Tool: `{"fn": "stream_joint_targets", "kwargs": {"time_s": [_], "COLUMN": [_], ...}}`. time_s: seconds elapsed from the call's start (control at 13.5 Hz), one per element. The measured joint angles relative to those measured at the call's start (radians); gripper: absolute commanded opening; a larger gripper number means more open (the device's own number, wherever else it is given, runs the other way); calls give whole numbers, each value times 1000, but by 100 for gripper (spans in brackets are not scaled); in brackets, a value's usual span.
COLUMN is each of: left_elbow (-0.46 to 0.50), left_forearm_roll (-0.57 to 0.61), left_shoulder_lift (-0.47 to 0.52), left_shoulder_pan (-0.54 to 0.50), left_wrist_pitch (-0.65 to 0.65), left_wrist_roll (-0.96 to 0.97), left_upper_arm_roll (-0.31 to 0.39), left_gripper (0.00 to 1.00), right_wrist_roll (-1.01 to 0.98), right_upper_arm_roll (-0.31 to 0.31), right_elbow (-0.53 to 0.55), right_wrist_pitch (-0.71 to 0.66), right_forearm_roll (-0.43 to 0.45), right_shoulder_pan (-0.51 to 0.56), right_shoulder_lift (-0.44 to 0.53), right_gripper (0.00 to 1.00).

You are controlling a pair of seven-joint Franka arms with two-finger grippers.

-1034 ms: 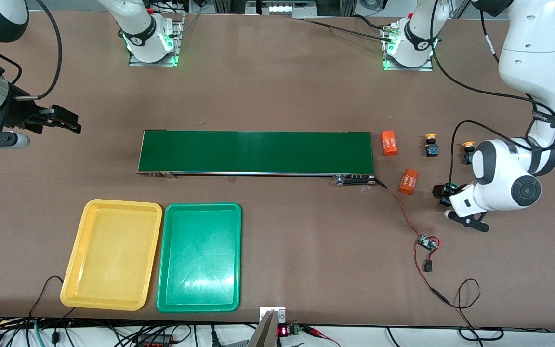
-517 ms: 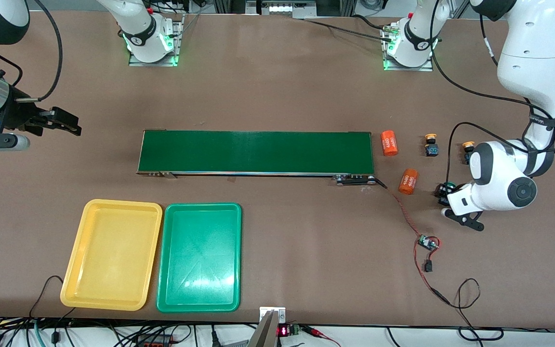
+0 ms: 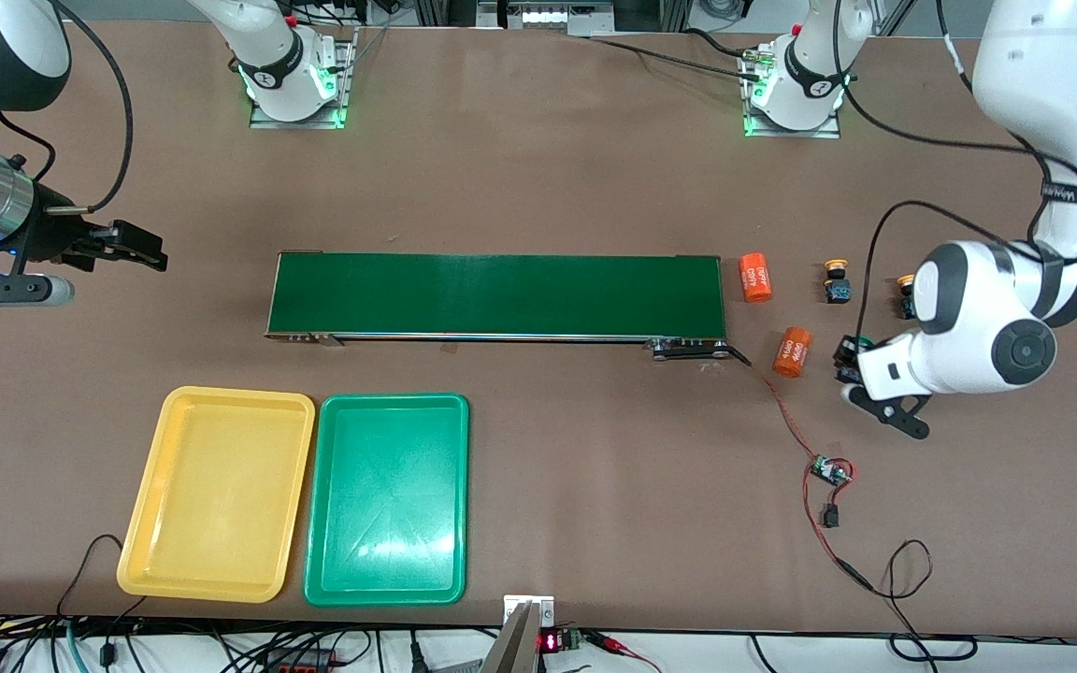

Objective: Sort buttons by color to trays
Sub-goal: 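Carry the button with the left gripper and set it on the belt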

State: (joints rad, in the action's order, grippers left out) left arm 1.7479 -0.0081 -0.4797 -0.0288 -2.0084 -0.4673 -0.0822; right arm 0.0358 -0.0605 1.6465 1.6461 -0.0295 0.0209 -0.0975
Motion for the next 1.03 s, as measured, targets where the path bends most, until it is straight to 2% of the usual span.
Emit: {"fn": "stream_joint_targets", "kwargs": {"time_s": [0.3, 0.59, 0.96, 1.03], "left_elbow": [37, 72, 168, 189], "left_forearm_roll": [-42, -54, -54, -54], "left_shoulder_lift": [69, 58, 49, 49], "left_shoulder_pan": [115, 239, 279, 279], "left_wrist_pitch": [54, -27, -154, -179], "left_wrist_roll": [329, 614, 697, 699], "left_upper_arm_roll": [-95, -159, -179, -184], "left_gripper": [0, 0, 0, 3], "right_wrist_roll": [0, 0, 0, 0], "right_upper_arm_roll": [-1, -1, -1, -1], "right_elbow": [0, 1, 1, 1], "right_wrist_pitch": [-1, -1, -3, -3], "right_forearm_roll": [0, 0, 0, 0], "right_shoulder_pan": [-6, -16, -18, -19], "right_shoulder_lift": [0, 0, 0, 0], "right_gripper": [100, 100, 100, 100]}}
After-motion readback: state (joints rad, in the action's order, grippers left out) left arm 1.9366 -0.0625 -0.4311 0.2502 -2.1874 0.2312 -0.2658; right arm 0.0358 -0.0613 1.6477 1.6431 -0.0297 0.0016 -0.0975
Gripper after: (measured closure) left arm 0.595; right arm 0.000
